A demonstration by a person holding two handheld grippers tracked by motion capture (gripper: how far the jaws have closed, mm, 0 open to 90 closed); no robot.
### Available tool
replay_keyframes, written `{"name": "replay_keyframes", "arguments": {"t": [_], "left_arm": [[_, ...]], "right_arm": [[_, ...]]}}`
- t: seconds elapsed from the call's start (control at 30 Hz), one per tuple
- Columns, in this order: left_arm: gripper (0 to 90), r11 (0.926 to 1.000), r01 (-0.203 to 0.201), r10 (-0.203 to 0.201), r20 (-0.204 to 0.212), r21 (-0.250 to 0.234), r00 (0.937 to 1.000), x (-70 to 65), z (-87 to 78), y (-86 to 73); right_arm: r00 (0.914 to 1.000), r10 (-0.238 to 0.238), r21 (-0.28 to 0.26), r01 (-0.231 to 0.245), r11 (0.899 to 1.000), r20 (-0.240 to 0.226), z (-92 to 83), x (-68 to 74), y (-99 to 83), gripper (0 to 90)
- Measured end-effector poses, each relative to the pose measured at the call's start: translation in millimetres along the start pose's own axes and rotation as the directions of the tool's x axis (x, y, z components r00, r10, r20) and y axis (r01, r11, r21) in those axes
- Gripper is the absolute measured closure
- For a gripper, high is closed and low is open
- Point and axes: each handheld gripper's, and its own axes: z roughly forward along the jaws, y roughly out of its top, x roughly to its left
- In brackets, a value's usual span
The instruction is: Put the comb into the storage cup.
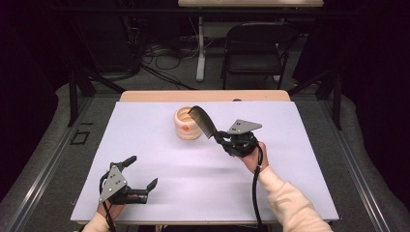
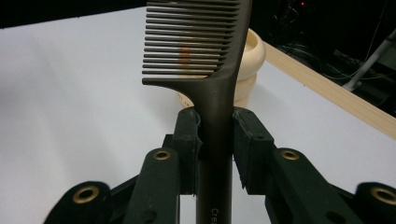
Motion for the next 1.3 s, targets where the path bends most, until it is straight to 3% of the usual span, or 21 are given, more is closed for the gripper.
{"name": "replay_keyframes", "arguments": {"t": [0.77, 0.97, 1.3], "left_arm": [[0.2, 1.0000, 0.001, -0.001, 0.004, 0.001, 1.0000, 0.2, 1.2, -0.4], [0.2, 1.0000, -0.002, 0.002, 0.005, 0.008, 1.0000, 0.2, 2.5, -0.8], [0.2, 1.0000, 0.003, -0.003, 0.002, 0.004, 1.0000, -1.0, 2.4, -0.5]], "right_arm": [[0.9997, 0.025, -0.061, -0.024, 0.998, 0.005, 9.0, -2.0, 2.4, 72.4], [0.9999, 0.009, -0.076, -0.009, 0.997, 0.006, 9.3, 0.1, 5.9, 72.4], [0.9997, 0.024, -0.108, -0.023, 0.994, 0.002, 11.7, -1.3, 15.1, 72.4]]}}
